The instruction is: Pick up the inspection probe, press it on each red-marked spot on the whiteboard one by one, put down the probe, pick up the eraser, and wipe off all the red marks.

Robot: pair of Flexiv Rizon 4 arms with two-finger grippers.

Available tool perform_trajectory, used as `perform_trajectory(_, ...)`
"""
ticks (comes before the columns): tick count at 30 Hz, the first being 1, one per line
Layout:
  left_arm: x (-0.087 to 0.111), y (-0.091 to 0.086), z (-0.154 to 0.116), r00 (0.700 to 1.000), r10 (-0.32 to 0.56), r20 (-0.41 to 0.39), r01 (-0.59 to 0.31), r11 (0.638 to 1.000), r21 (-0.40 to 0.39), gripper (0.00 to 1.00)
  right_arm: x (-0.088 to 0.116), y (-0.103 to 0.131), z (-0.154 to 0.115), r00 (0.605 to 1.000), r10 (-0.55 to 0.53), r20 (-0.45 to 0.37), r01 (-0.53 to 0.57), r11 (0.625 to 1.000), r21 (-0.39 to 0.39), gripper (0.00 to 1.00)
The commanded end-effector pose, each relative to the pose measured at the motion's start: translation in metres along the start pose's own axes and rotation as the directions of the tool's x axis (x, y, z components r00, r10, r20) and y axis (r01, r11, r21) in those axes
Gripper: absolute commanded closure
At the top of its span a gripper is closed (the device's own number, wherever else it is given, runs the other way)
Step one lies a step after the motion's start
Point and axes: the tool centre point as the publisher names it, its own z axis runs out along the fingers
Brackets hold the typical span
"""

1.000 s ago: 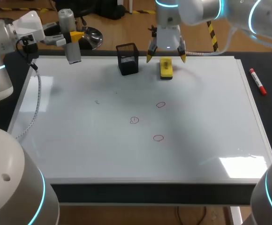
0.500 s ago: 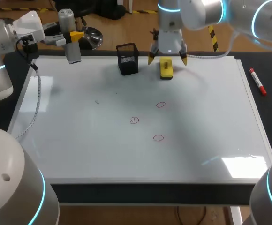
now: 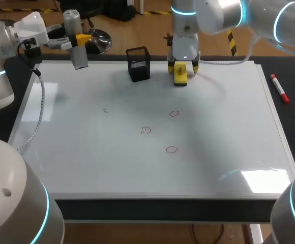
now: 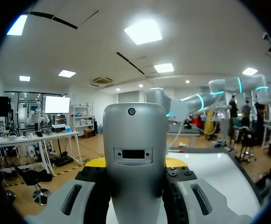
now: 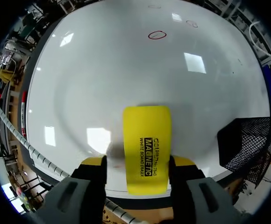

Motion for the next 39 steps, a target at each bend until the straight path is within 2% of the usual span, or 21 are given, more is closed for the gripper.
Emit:
perform_trajectory(1,0.0,0.0,0.0,1.0,0.002,0.001,-0.002,1.0,0.003,1.0,0.004,0.003,-0.003,1.0,0.0,-0.004,0.0,1.0,0.005,1.0)
perform_trajectory(12,0.0,0.0,0.0,1.0,0.002,0.001,-0.002,1.0,0.003,1.0,0.007,0.004,-0.008,1.0,0.019,0.0,-0.019,1.0,0.005,1.0)
perform_trajectory(23,0.0,0.0,0.0,1.0,0.002,0.001,-0.002,1.0,0.003,1.0,0.006,0.012,-0.037,0.997,0.067,0.039,-0.067,0.998,-0.004,1.0)
perform_trajectory(30,0.0,0.0,0.0,1.0,0.002,0.001,-0.002,1.0,0.003,1.0,0.019,0.009,-0.056,0.993,0.107,0.047,-0.106,0.994,-0.019,1.0)
perform_trajectory(39,0.0,0.0,0.0,1.0,0.002,0.001,-0.002,1.0,0.003,1.0,0.046,0.003,-0.076,0.981,0.181,0.069,-0.184,0.982,0.036,1.0)
